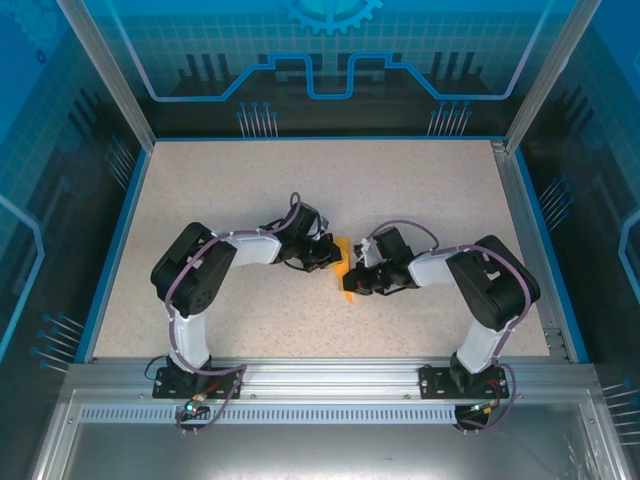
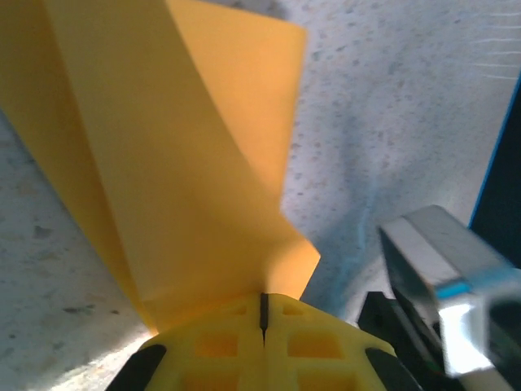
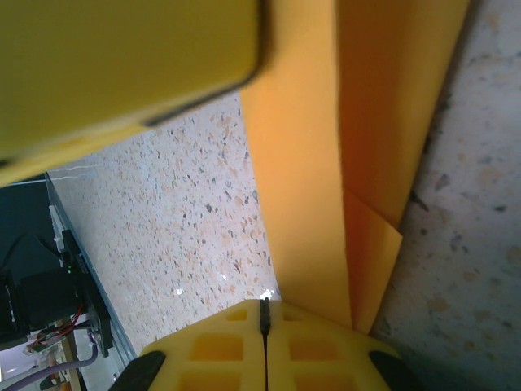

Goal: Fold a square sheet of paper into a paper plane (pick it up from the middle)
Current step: Fold the wing for the fifth time at the center of the table.

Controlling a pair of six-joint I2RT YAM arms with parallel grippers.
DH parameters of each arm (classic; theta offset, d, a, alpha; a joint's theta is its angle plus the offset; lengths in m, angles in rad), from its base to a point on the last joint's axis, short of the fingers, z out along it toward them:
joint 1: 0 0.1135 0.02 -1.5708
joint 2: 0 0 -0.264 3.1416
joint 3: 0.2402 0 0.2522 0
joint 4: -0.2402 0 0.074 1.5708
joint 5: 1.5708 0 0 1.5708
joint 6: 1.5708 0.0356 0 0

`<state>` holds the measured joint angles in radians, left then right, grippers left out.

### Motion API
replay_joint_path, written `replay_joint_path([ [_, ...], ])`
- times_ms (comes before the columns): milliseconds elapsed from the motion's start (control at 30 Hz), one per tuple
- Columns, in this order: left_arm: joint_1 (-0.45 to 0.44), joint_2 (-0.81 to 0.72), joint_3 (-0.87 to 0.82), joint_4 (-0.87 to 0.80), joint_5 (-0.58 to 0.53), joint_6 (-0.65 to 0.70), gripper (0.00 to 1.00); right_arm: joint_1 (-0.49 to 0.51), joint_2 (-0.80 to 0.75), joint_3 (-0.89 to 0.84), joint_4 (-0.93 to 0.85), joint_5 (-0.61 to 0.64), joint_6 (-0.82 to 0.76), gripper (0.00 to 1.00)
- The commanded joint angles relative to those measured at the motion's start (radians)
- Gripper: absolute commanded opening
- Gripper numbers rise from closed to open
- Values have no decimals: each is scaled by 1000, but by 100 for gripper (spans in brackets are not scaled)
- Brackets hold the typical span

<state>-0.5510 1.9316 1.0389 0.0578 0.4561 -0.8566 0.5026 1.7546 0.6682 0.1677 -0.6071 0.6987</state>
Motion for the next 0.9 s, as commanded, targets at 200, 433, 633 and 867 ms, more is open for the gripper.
replay_joint_path([
  [200,30,98,62,-8,-34,36,0,-8,40,-39,-156,37,-14,5],
  [433,80,106,61,-11,-30,59,0,-8,33,-32,-189,44,-32,4],
  [633,107,121,119,-62,-19,115,0,-7,36,-21,-226,50,-60,3],
  [867,146,164,174,-97,2,175,0,-8,44,-17,-231,34,-73,3],
])
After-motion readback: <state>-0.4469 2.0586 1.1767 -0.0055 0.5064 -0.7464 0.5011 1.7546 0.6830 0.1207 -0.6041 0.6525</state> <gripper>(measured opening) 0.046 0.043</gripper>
